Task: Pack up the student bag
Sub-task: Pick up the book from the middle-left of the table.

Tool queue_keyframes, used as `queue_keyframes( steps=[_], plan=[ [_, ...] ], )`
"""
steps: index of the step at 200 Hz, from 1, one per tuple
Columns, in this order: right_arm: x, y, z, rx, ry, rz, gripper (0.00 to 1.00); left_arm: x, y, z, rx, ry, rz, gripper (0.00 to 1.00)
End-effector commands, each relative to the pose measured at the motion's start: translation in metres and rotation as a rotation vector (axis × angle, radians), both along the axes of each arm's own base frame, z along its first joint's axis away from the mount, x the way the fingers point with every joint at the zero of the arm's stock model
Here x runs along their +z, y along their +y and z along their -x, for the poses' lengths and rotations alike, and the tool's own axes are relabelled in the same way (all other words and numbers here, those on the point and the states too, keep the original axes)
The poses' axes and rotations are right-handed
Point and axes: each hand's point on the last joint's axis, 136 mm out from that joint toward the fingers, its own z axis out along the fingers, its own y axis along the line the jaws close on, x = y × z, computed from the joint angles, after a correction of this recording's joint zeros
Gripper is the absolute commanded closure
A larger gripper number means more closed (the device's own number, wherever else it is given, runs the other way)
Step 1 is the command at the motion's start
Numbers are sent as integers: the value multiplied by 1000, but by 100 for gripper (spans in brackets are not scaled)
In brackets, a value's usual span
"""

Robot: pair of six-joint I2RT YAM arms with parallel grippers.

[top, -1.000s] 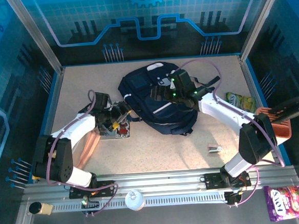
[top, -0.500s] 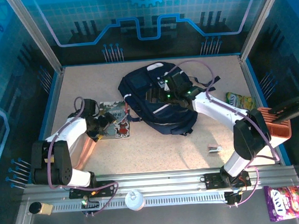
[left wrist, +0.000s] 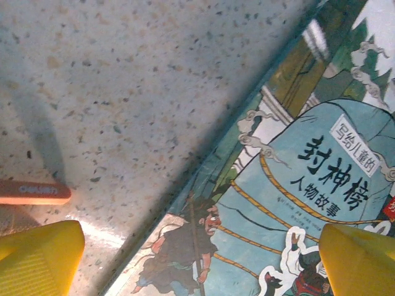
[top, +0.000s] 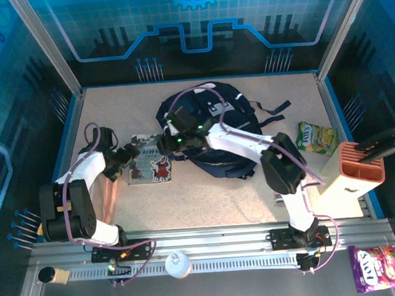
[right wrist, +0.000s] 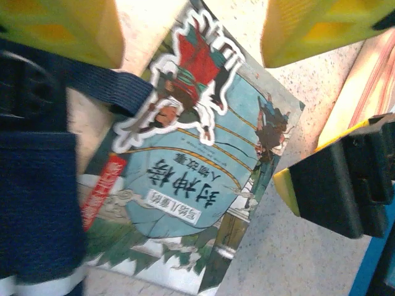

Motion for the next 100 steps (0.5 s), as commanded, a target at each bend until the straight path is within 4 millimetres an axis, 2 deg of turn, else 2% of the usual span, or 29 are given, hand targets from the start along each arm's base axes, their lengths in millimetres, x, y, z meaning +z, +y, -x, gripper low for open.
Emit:
queue_keyframes(
  steps=[1,26,33,36,45,75,100],
  plan=[
    [-26,16,11,68,49,78,47,3,-1,-7,-35,-12,5,4],
    [-53,26,2,73,52,134,50,0,-3,-8,-51,-4,17,7],
    [-52,29,0,76,44,134,50,-1,-4,-8,-55,1,21,8],
    [-65,30,0,77,56,152,50,-1,-4,-9,-58,2,23,8],
    [-74,30,-3,71,59,173,50,-3,-6,-9,-72,8,30,9],
    [-90,28,-9,57,57,220,49,-10,-7,-10,-93,42,36,9],
    [-99,20,-12,43,47,262,43,-14,-13,-11,-111,46,66,9]
  ],
)
